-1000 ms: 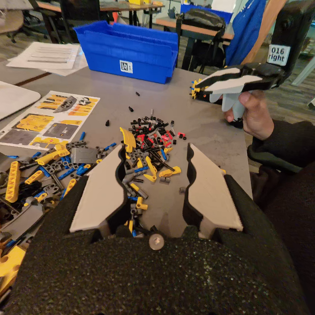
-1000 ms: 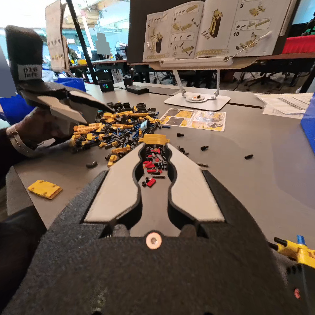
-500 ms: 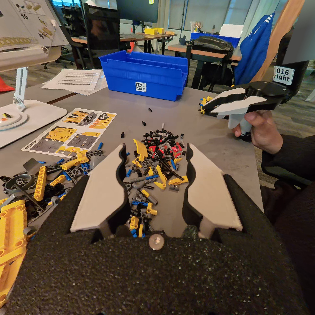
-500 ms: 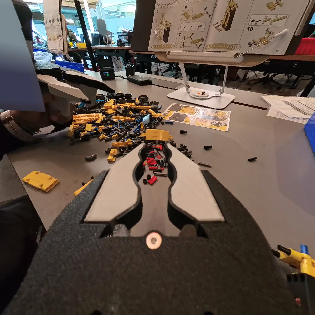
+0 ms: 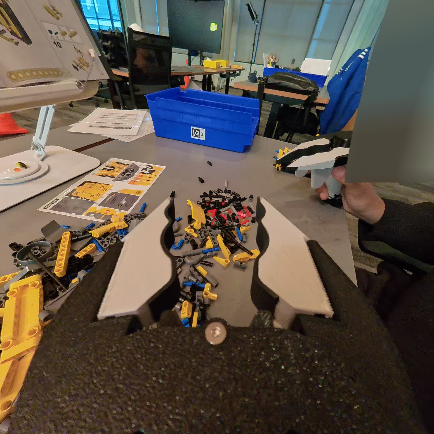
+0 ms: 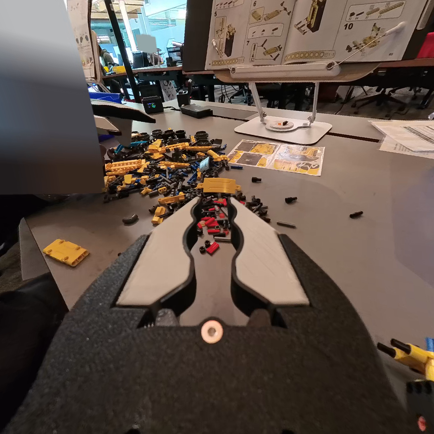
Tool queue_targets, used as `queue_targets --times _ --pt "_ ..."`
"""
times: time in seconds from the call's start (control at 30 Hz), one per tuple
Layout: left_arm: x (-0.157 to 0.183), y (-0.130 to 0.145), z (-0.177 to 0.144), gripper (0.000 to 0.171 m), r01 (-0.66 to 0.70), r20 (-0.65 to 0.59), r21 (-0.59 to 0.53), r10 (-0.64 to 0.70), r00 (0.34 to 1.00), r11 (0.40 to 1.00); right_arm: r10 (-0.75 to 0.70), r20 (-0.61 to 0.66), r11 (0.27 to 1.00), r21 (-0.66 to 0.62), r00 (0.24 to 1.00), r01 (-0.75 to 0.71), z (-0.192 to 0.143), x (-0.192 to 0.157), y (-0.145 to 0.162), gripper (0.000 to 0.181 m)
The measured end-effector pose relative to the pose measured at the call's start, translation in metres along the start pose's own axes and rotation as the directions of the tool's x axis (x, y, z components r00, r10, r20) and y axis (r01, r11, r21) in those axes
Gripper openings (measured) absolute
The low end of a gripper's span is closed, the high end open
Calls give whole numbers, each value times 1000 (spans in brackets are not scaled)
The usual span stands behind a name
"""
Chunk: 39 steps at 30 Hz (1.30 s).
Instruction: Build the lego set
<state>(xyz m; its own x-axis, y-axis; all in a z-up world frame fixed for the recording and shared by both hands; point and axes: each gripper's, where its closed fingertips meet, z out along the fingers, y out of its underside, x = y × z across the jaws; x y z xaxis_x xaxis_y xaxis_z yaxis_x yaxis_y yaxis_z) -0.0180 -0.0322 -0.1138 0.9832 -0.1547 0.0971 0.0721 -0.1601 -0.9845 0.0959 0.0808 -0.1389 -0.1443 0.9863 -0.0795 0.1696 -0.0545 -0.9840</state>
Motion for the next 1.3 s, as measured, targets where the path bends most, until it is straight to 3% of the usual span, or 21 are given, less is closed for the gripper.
queue_targets --times 1.3 --pt "3 10 5 64 0 -12 -49 -1 1000 999 -25 1 999 -42 1000 25 5 -2 6 21"
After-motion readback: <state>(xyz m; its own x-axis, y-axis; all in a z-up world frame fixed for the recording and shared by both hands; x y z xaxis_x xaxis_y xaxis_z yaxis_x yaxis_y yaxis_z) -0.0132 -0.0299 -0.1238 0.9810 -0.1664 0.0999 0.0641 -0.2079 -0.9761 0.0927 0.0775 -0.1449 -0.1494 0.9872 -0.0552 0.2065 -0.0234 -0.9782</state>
